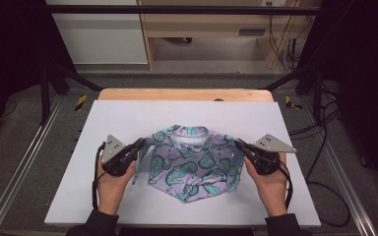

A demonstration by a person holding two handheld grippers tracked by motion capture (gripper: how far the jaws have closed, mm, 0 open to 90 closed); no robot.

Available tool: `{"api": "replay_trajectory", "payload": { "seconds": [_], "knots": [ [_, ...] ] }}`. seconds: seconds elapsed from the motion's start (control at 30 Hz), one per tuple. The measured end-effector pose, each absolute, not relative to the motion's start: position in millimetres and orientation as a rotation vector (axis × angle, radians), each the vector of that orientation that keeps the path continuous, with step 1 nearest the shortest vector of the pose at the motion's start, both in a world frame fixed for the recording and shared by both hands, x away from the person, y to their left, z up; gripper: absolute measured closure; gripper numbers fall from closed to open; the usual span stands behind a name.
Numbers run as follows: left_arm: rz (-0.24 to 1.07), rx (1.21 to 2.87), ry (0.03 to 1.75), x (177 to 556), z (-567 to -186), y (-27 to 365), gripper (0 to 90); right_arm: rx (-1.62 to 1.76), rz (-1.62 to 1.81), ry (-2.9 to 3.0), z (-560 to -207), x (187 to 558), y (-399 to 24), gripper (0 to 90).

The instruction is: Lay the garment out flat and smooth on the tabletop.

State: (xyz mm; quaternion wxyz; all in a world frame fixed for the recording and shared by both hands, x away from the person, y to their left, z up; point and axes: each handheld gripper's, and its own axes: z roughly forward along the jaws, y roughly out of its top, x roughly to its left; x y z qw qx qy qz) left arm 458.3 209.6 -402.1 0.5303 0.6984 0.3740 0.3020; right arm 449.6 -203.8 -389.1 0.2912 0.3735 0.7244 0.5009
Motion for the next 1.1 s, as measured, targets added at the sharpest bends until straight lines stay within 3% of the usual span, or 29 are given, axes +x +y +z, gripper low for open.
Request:
{"api": "replay_trajectory", "payload": {
  "seconds": [0.5, 1.1],
  "knots": [
    [0.754, 1.661, 0.862, 477.5, -350.3, 209.8, 90.0, 0.926, 1.299, 1.885, -331.4, 459.4, -203.7, 89.8],
    [0.754, 1.646, 0.860, 499.9, -316.4, 206.9, 90.0, 0.945, 1.303, 1.870, -303.0, 480.3, -205.8, 89.9]
  ]
}}
